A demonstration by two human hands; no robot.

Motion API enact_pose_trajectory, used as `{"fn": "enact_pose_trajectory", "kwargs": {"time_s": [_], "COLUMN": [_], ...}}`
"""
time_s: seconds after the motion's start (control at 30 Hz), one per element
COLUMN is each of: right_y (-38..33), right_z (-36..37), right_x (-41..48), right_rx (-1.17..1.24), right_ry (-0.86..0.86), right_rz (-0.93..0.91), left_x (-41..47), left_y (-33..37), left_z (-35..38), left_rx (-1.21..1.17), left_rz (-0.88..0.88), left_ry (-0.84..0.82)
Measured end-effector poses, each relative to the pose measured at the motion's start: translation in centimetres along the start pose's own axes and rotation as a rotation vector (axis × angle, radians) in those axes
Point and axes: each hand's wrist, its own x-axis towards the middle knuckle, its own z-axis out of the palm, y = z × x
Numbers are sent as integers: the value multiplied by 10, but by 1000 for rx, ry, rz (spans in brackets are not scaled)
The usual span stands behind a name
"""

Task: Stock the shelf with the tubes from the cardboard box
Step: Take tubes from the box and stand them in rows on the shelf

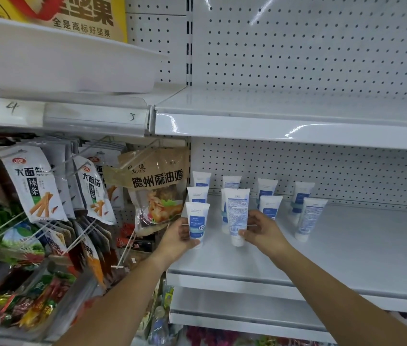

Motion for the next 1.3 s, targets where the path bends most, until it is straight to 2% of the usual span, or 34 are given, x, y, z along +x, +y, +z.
{"fn": "enact_pose_trajectory", "kwargs": {"time_s": [0.3,0.4,0.53,0.67,0.9,1.03,1.3], "right_y": [-5,-10,-16,-22,-26,-26,-22], "right_z": [3,3,1,1,5,3,0], "right_x": [-1,-2,-4,-6,-7,-8,-7], "right_rx": [-3,23,53,79,69,80,57], "right_ry": [3,3,9,9,-2,-12,-8], "right_rz": [12,7,0,-13,-21,-22,-16], "left_x": [-6,-7,-12,-16,-15,-9,6], "left_y": [8,22,63,105,152,160,160], "left_z": [-18,-40,-59,-54,-1,16,29], "left_rx": [7,18,-65,-102,-29,44,220], "left_rz": [-21,2,68,209,342,353,357], "left_ry": [-14,39,144,217,33,-77,-60]}}
